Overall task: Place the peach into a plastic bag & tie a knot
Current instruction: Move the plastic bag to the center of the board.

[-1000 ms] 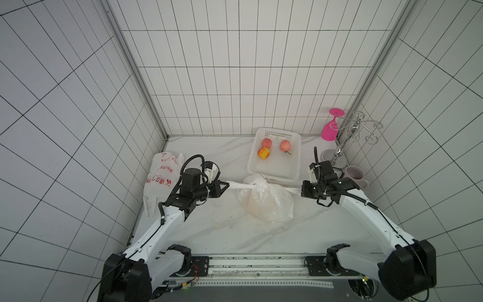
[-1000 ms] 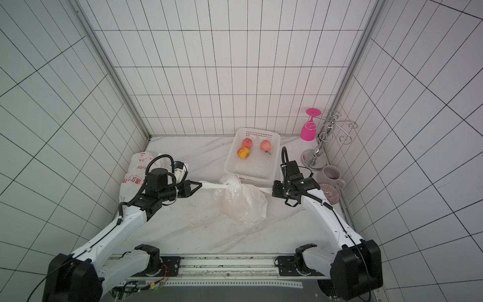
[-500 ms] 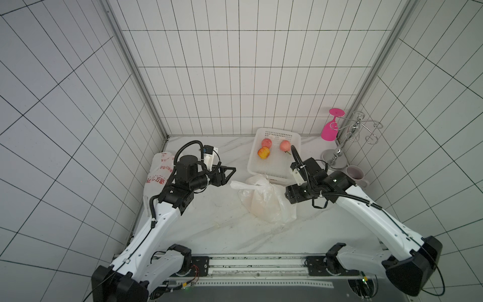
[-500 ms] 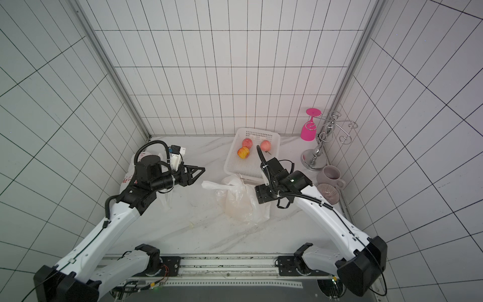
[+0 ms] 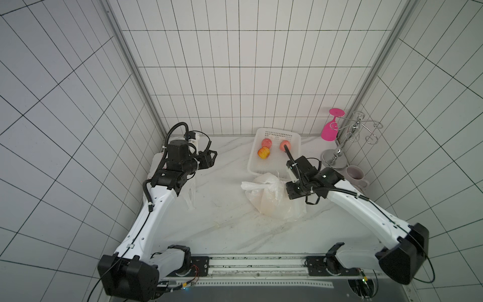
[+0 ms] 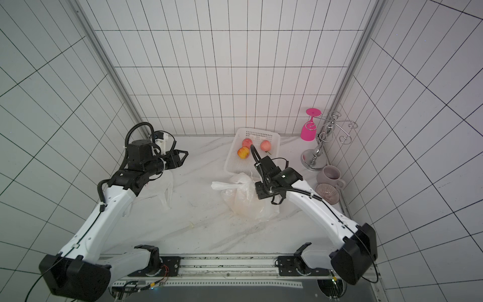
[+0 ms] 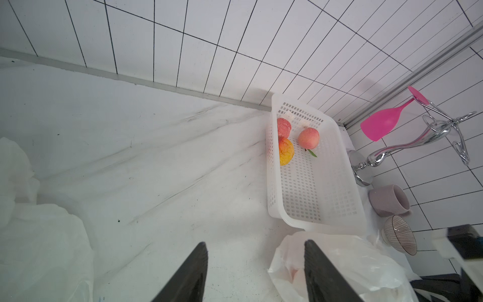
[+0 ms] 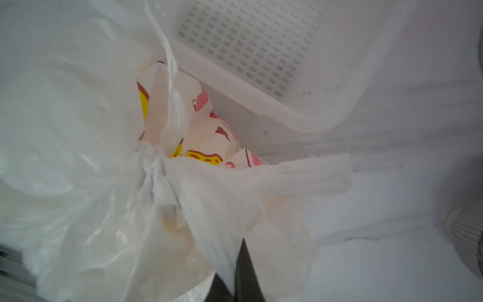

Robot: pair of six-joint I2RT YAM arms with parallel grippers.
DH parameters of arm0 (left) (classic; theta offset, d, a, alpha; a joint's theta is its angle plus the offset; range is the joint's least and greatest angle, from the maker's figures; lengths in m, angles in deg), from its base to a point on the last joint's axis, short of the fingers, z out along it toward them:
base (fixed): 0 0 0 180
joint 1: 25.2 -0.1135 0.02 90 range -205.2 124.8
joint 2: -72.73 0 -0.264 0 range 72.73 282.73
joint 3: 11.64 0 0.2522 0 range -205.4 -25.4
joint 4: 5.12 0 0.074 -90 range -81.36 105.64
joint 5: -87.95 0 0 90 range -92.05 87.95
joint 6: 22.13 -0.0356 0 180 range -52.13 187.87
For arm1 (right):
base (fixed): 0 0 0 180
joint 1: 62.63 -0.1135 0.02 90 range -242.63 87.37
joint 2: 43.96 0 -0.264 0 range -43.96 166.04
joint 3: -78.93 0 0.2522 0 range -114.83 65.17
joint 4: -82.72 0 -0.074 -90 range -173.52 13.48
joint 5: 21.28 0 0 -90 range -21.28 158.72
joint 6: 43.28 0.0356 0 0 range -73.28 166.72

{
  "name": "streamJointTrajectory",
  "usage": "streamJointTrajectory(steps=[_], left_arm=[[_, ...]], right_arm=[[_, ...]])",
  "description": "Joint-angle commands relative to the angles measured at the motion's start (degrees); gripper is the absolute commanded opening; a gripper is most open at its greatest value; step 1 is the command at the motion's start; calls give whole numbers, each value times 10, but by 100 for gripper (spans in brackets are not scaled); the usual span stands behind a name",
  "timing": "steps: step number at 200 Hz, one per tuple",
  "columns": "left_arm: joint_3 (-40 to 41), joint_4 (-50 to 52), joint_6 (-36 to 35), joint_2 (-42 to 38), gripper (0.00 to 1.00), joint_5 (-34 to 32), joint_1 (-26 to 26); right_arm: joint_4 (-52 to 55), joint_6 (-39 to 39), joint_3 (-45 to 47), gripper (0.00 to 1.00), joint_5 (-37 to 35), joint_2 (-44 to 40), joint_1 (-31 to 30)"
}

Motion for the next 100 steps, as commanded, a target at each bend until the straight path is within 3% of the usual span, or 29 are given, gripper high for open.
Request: streamJointTrajectory(steps=[1,36,58,94,100], left_arm=[[7,7,5,-13,60,-17,1],[2,22,9,-5,60,-56,1],[3,32,8,-2,60,-76,2],[15,53,4,-4,62,-116,8],[18,64,2,-6,62,-141,8]], right_arm=[[96,49,42,0,-18,-72,55],[156,68,24,0,-74,-97,194],[76,52,30,0,-56,-98,278],[-50,38,15,0,-10,-23,316],[-47,36,11,7,-11,-7,316]])
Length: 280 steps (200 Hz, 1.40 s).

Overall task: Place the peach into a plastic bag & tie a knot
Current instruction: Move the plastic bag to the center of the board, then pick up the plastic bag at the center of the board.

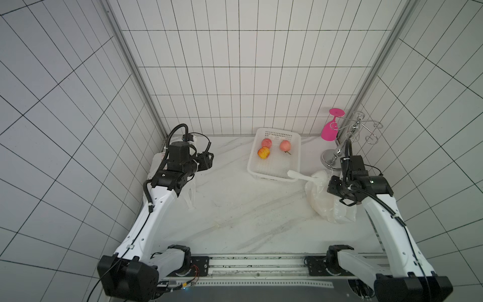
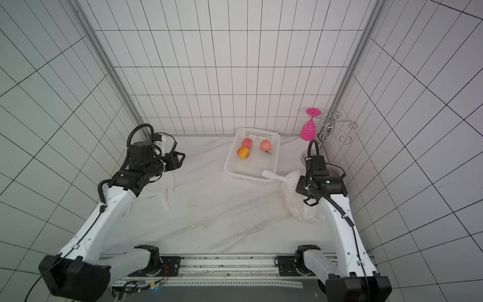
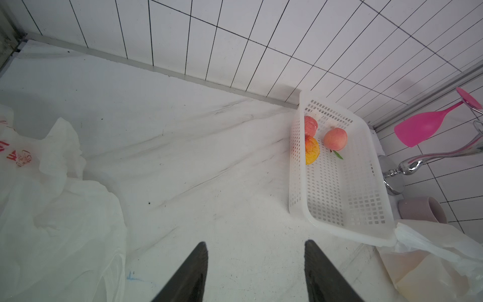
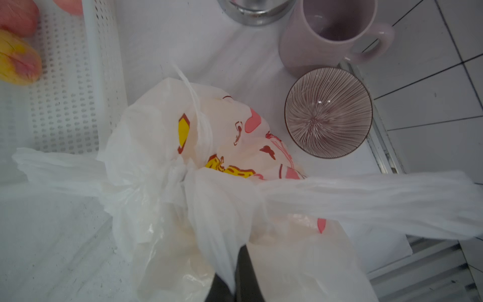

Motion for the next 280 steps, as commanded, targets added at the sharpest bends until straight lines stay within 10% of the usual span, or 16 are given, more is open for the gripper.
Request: streamJointTrajectory(steps=[1,40,92,147,202,238,280], left_arm=[[13,35,-3,-4,63,-71,2],[80,97,-6,-7,85,-297,-19],[147,96,63,34,92,-259,-83],[189,66,87,119,71,-213,-84],[140,25,85,108,7,-74,-66],[49,59,164,93,5,-36,89],[25,60,218,58,6,-20,140]], right_arm=[[-64,-7,0,8,20,56,9],[-44,-3,-7,61,9,49,7],[19,-23,-137,72,-54,54,-83],[-48,20,-173,69,-51,82,-307],[-198,18,-90,53,78,135,-439],[-423,9,13,64,203,144,-489],[-597,-146,86,81,140,123,-523]])
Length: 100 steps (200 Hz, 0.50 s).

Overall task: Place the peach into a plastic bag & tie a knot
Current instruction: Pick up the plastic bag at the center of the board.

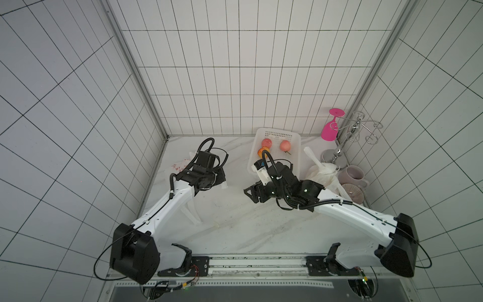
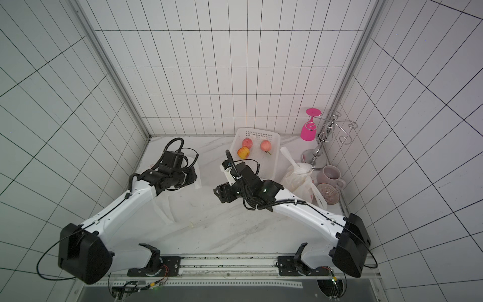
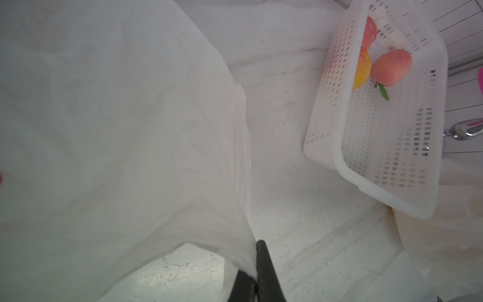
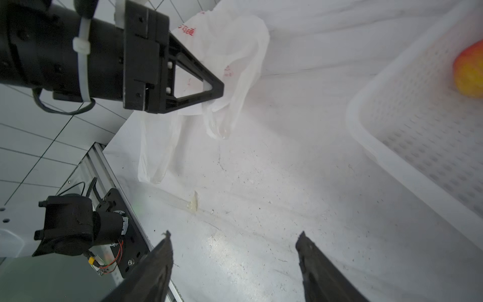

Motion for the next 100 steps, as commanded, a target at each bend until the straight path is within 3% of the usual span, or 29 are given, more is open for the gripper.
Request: streamJointTrajectory(steps=[1,28,100], left_arm=[[-25,14,50,-16,6,20,10],[-63,33,54,-17,7,28,29],[-123,60,62,-32,8,43,56]], right_arm=[[-154,-102,60,81,-19,-19,-10],[-184,-179,72,83,-34,-12,-12],[-270,-229,6,83,-86,122,-28]])
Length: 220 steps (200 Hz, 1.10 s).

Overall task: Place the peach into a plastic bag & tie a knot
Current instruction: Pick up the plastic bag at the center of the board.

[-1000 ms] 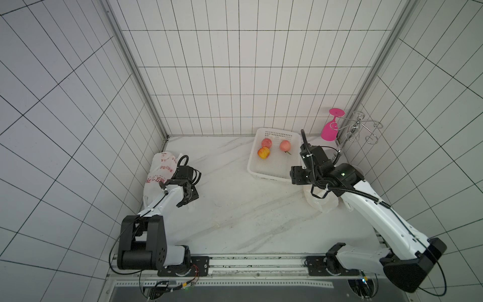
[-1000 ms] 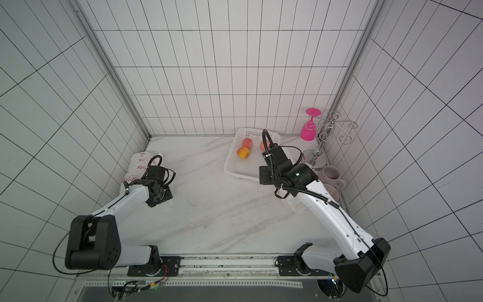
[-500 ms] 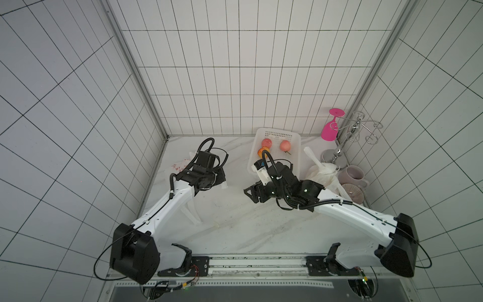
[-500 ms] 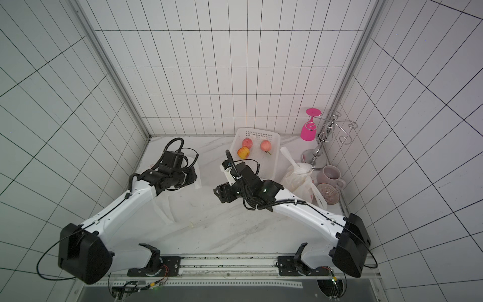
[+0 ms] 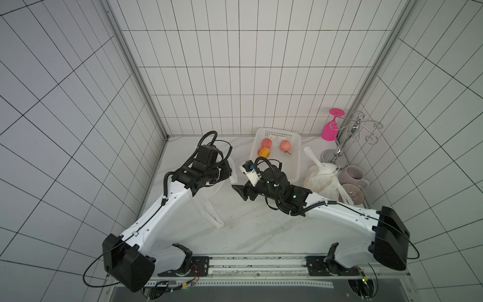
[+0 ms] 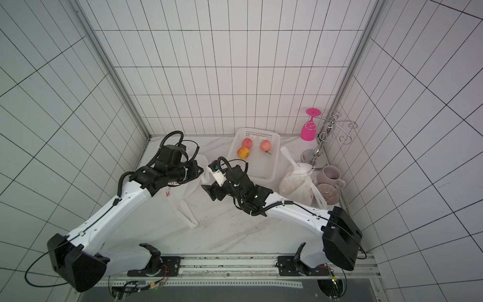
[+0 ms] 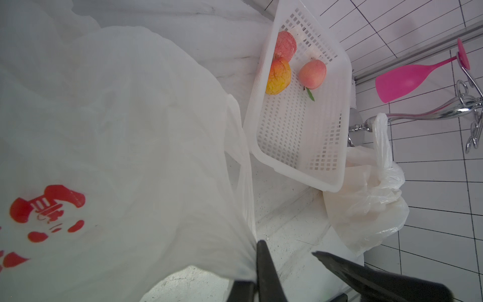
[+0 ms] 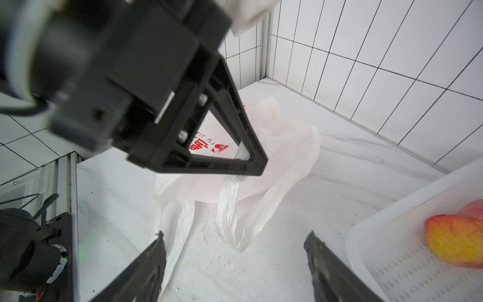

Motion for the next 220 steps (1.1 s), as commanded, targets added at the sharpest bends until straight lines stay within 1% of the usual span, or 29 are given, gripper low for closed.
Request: streamJointTrajectory(steps=[1,21,41,57,70,91,109,117,136,151,156,175,179,180,181,182,186,193,204,212,220], left_arm=[[-30,16,10,-11,8,7,7],[-54,34,0,-11,8,6,11],[-59,39,-4,-17,9,19,15],[-61,42,-4,-23,10,24,17],[-64,41,-2,-27,10,29,18],[-77,28,4,-36,10,43,18],[-100,18,6,-45,9,49,18],[-109,13,6,-49,9,50,18],[-122,-6,9,-61,9,50,18],[-120,-23,15,-72,9,58,18],[-119,-26,16,-76,9,62,18],[-120,-31,14,-91,9,65,10],[-122,-29,13,-94,9,66,3],[-123,-29,13,-95,9,67,2],[-123,-29,13,-95,9,68,0],[-124,-29,12,-97,9,70,-2],[-126,-28,12,-100,10,74,-12],[-130,-29,11,-106,10,86,-31],[-138,-30,9,-114,12,103,-62],[-143,-35,4,-117,16,113,-77],[-149,-38,-6,-117,22,118,-80]], right_arm=[[-30,-48,-38,83,-32,51,-6],[-46,-51,-56,79,-79,82,-4],[-85,-46,-67,74,-102,88,-3],[-97,-32,-82,74,-109,87,-3],[-100,-13,-96,75,-97,92,-2],[-89,45,-122,76,-82,113,3],[-84,110,-133,74,-82,131,12],[-92,134,-133,74,-86,137,14],[-113,188,-142,72,-66,146,23],[-105,214,-158,64,-62,154,32],[-102,222,-161,59,-58,155,37],[-71,234,-157,30,-45,143,60],[-57,231,-154,24,-45,136,65],[-57,231,-154,24,-45,136,65],[-49,230,-154,21,-45,134,69],[-49,230,-154,21,-45,134,69],[-25,225,-154,15,-36,123,76],[12,218,-157,8,-19,110,86],[68,197,-159,0,15,81,100],[118,179,-171,0,46,64,109],[185,166,-197,0,77,53,116]])
